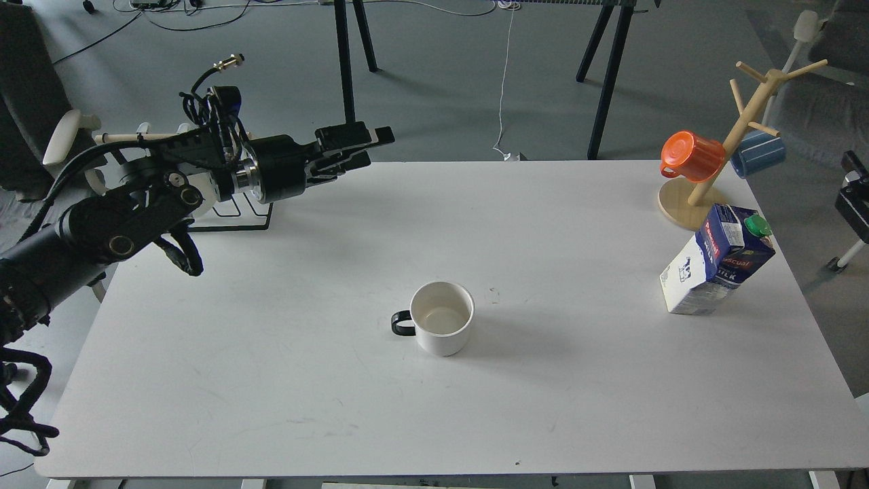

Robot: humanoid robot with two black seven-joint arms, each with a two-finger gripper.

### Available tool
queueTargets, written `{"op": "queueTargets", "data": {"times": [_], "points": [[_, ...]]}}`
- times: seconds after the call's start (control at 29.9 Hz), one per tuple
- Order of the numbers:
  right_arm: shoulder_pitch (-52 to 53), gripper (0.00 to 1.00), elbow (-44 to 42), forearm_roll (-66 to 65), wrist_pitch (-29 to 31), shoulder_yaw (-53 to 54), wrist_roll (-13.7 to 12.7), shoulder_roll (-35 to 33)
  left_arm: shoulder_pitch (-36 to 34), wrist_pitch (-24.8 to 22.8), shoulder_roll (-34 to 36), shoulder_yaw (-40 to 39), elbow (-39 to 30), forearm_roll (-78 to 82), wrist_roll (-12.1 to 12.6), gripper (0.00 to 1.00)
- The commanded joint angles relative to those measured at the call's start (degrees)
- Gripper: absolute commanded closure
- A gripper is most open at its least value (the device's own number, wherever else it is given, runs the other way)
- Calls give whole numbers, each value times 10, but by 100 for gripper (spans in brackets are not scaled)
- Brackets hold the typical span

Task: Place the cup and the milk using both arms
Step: 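Release the mug and withdraw the left arm toward the rack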

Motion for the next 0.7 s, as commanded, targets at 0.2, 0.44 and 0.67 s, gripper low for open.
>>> {"op": "queueTargets", "data": {"times": [0.2, 0.44, 0.67], "points": [[-177, 3, 5, 43, 0, -8, 3, 21, 24, 0, 100, -10, 25, -313, 0, 11], [-163, 3, 3, 22, 0, -29, 4, 119, 40, 0, 100, -8, 24, -313, 0, 10], [-120, 3, -16, -21, 0, -44, 4, 199, 41, 0, 99, -6, 24, -313, 0, 9]]}}
